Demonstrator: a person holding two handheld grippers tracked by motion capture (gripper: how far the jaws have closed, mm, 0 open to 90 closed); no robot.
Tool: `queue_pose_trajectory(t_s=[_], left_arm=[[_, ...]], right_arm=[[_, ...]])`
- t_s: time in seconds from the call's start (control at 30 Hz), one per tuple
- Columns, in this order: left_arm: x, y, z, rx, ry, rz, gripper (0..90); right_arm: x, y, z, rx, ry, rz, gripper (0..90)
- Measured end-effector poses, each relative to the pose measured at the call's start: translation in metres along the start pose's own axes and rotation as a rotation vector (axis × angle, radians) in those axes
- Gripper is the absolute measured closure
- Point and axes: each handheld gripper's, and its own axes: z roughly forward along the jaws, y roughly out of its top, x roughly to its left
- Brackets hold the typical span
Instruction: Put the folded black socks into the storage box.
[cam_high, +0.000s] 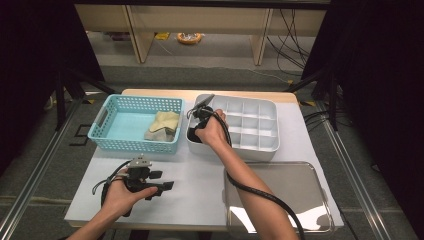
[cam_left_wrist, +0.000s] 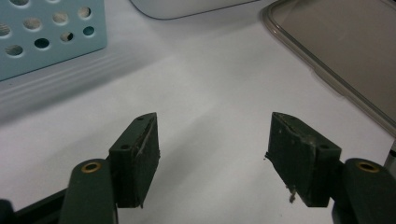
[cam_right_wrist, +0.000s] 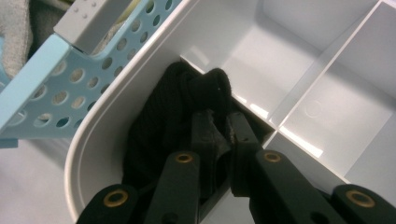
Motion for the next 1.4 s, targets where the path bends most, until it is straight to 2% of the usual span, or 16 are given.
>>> queue_pose_trajectory(t_s=[0.03,0.07,0.27,0.3,0.33,0.37,0.47,0.53,0.57,0.63,0.7,0.87,0.9,1.03,1.13,1.4], left_arm=[[0.0,0.0,0.0,0.001,-0.006,0.0,33.3],[0.0,0.0,0.0,0.003,-0.01,0.001,33.3],[0.0,0.0,0.0,-0.002,0.0,-0.002,33.3],[0.0,0.0,0.0,-0.005,0.001,-0.006,33.3],[0.0,0.0,0.0,-0.006,0.001,-0.007,33.3],[0.0,0.0,0.0,-0.007,0.0,-0.008,33.3],[0.0,0.0,0.0,0.0,-0.005,-0.002,33.3],[0.0,0.0,0.001,-0.003,-0.008,-0.005,33.3],[0.0,0.0,0.0,-0.001,-0.007,-0.003,33.3],[0.0,0.0,0.0,0.0,-0.006,-0.002,33.3],[0.0,0.0,0.001,0.001,-0.006,-0.003,33.3],[0.0,0.0,0.0,-0.006,-0.005,-0.005,33.4],[0.0,0.0,0.0,-0.001,-0.004,-0.002,33.4],[-0.001,0.0,0.0,-0.006,-0.007,-0.006,33.4],[0.0,0.0,0.0,-0.006,-0.003,-0.003,33.5],[0.0,0.0,0.0,-0.005,-0.005,-0.003,33.7]], right_arm=[[0.0,0.0,-0.001,0.003,0.023,0.023,82.7],[-0.002,0.0,-0.002,-0.001,0.003,-0.001,82.0],[-0.003,-0.002,-0.009,-0.024,0.028,0.062,73.6],[-0.004,-0.002,-0.011,-0.04,0.039,0.039,71.5],[-0.002,-0.002,-0.014,-0.037,0.024,0.073,68.9],[-0.004,-0.003,-0.017,-0.057,0.03,0.056,66.7],[-0.003,-0.003,-0.025,-0.083,0.023,0.102,65.4],[-0.007,-0.003,-0.031,-0.136,0.044,0.06,66.2],[-0.007,-0.003,-0.034,-0.135,0.03,0.068,67.2],[-0.01,-0.004,-0.037,-0.162,0.037,0.016,69.6],[-0.005,-0.003,-0.04,-0.135,0.036,0.079,71.9],[-0.007,-0.008,-0.036,-0.155,0.061,0.02,77.2],[-0.003,-0.008,-0.037,-0.125,0.062,0.064,78.2],[-0.002,-0.011,-0.034,-0.152,0.081,0.009,84.0],[0.002,-0.012,-0.038,-0.107,0.081,0.061,88.4],[0.003,-0.018,-0.032,-0.093,0.118,0.053,90.0]])
